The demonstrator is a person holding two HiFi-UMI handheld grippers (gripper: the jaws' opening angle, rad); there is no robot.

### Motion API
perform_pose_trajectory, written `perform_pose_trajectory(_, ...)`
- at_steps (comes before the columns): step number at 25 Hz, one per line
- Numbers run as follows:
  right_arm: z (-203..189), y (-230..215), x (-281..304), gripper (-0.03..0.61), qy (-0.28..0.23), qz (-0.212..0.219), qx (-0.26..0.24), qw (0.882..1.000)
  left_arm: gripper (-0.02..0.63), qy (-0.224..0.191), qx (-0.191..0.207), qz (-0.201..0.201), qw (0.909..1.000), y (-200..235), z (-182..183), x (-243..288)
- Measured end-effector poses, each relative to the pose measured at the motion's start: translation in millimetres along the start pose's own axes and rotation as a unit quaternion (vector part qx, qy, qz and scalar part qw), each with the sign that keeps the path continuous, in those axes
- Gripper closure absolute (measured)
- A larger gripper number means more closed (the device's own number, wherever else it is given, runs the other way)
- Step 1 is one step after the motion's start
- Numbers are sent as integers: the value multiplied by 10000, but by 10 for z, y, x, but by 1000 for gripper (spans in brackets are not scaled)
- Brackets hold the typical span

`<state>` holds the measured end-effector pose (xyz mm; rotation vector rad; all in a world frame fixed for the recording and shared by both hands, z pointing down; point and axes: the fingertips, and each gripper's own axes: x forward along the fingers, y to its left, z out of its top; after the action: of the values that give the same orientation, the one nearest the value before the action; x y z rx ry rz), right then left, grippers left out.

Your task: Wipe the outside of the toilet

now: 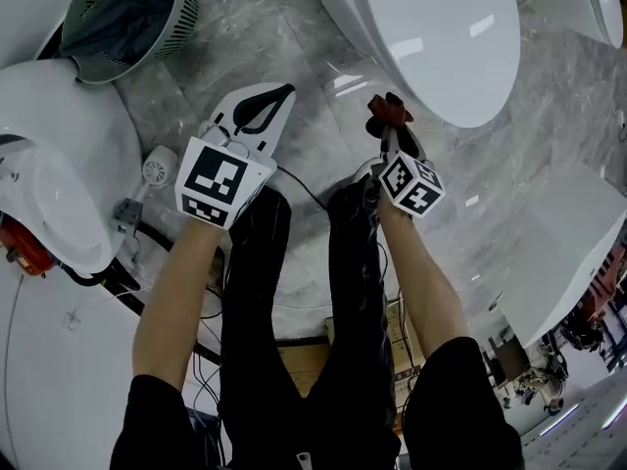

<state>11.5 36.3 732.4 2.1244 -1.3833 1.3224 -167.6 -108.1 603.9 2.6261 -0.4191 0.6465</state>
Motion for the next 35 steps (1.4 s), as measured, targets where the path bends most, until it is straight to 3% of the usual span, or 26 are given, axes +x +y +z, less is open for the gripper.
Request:
perform_pose_trajectory(8,386,1089,617,505,-127,533,-263,9982,615,-160,-204,358,9990,581,-93,-386)
perform_pose_trajectory(14,666,1536,1075,505,-124,541,-152,9983,615,-247,-234,637,9974,1124,-74,-673)
perform_pose_trajectory(22,982,1672,1597,503,-270,35,518,9983,615,-93,-335,759,9965,1444,-361,-935)
perform_pose_trajectory(28,906,1547,1679,503,-360,-425,619,9965,615,-1,-466,638,9969,1404,-588,-831)
perform_pose_trajectory(35,793,1322,1536,505,-449,-534,902,9935,615,29,-457,500,9977,1280,-585,-689)
